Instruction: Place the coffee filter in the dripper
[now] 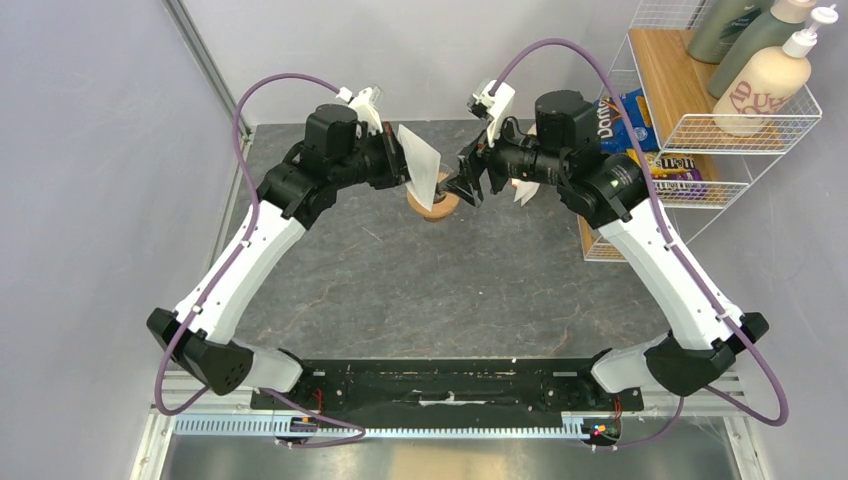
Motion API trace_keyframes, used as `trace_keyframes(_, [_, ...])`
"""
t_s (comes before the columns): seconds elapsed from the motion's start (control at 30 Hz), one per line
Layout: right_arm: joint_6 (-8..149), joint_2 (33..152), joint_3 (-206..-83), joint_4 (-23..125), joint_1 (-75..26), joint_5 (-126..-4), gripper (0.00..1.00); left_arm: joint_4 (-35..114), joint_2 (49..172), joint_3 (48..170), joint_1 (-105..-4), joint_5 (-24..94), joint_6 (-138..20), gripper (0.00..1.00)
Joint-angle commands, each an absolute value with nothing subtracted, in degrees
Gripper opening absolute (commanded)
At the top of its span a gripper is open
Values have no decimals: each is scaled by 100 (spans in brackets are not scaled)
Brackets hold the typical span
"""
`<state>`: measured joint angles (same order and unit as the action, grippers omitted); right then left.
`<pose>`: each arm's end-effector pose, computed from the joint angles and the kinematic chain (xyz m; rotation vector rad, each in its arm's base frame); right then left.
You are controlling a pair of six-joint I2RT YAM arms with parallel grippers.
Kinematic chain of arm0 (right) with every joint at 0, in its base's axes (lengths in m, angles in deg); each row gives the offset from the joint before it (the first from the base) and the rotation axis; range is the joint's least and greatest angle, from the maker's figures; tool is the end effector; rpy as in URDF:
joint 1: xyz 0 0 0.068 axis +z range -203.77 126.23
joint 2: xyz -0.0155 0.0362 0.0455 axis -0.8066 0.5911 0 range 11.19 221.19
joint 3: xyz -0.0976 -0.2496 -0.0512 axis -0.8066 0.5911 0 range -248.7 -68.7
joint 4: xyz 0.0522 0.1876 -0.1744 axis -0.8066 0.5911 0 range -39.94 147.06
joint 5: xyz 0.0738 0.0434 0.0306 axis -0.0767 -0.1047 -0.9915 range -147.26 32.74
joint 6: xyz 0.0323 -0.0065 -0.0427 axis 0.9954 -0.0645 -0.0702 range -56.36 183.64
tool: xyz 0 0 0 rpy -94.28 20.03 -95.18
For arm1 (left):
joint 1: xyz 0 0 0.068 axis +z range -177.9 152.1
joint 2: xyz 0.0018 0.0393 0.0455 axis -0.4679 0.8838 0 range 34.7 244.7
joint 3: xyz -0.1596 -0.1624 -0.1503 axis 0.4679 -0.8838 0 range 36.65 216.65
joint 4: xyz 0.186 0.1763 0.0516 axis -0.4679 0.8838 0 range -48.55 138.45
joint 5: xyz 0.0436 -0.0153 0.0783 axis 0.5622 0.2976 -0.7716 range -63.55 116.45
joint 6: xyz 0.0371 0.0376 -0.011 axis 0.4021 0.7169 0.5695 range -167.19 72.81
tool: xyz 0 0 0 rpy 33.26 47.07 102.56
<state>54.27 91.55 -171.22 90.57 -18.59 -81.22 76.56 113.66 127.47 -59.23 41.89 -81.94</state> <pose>0.2215 0.1738 0.4882 -0.9901 1.6491 0.6998 0.2482 -0.1623 0.4388 0.1247 2.1020 -0.9918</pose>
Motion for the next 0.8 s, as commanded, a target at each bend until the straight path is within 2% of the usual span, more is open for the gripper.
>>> trace_keyframes(0.0, [6279, 9260, -17230, 8575, -1612, -7569, 85, 7869, 11615, 13175, -5952, 3410, -8999, 2])
trace_keyframes(0.17, [6157, 9427, -17194, 8270, -1274, -6845, 83, 7833, 11746, 13261, -5961, 3478, -9369, 2])
trace_keyframes(0.27, [6108, 9543, -17154, 8140, -1177, -6639, 78, 7725, 11754, 13260, -5960, 3502, -9496, 2])
trace_keyframes(0.6, [5645, 9809, -17093, 8203, -1013, -6336, 73, 7600, 11728, 13227, -5952, 3565, -9659, 2])
trace_keyframes(0.77, [5461, 9884, -17145, 8214, -986, -6056, 66, 7555, 11729, 13161, -5946, 3637, -9736, 2])
